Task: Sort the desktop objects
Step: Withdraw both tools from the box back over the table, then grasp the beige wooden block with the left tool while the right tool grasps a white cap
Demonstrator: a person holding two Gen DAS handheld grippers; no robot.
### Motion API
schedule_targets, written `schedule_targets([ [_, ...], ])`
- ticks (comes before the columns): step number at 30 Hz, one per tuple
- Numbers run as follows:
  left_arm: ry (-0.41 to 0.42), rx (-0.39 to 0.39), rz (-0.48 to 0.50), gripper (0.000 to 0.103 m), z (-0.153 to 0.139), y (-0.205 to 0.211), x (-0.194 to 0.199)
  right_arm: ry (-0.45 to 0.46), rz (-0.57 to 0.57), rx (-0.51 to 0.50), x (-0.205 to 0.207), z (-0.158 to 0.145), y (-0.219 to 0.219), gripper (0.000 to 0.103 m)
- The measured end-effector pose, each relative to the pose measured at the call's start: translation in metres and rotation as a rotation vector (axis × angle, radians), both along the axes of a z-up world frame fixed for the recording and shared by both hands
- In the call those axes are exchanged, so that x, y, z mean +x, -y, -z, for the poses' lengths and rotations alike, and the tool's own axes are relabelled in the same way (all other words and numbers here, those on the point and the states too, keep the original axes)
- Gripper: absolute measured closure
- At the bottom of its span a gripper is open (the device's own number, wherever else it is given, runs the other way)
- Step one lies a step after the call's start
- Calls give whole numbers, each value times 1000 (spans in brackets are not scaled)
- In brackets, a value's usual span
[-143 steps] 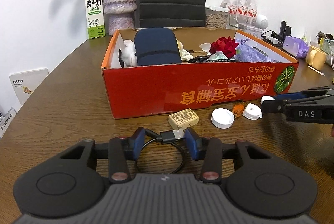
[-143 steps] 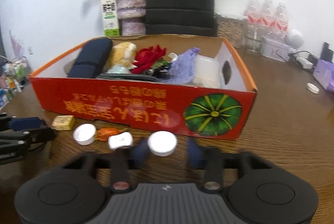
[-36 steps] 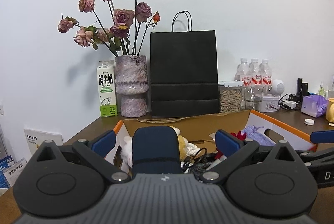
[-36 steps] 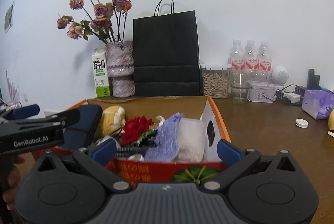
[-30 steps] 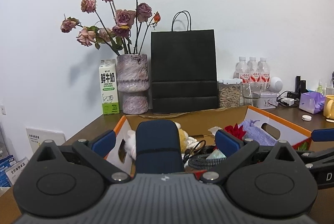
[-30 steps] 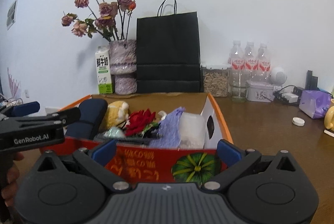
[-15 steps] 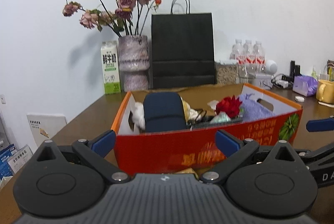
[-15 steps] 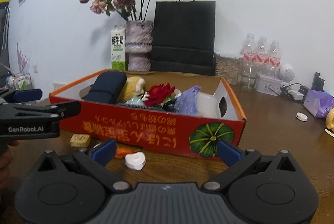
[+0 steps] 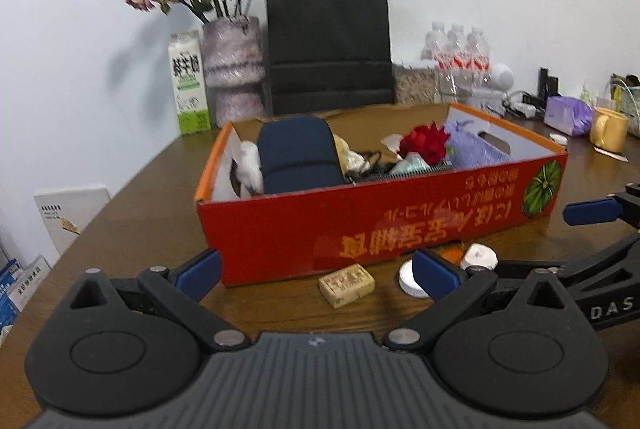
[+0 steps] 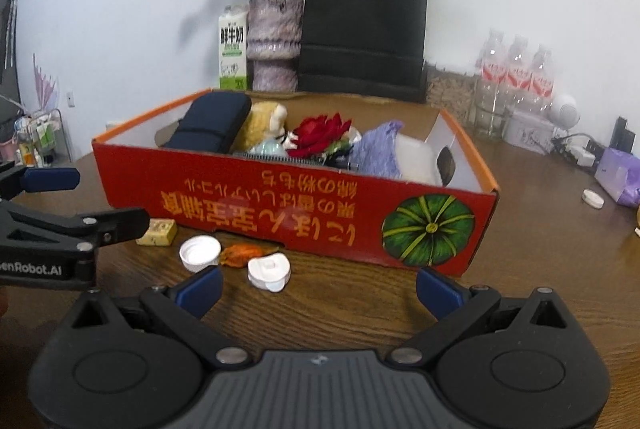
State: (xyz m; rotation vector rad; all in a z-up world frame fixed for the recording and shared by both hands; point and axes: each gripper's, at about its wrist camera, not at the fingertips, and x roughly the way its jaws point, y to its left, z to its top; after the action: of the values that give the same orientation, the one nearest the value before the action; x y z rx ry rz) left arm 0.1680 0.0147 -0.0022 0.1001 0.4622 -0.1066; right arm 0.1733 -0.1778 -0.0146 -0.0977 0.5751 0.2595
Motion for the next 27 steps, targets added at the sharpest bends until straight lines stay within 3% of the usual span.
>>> schedule_targets([
  [9, -126, -1, -20, 0, 9, -4, 27, -110, 16, -3, 26, 10, -5, 5],
  [17, -221, -68, -34, 2, 16, -11, 45, -117, 5, 10, 33, 12, -9, 3],
  [27, -231, -41, -61, 1, 17, -5, 50, -120, 16, 10, 36, 12, -11, 2],
])
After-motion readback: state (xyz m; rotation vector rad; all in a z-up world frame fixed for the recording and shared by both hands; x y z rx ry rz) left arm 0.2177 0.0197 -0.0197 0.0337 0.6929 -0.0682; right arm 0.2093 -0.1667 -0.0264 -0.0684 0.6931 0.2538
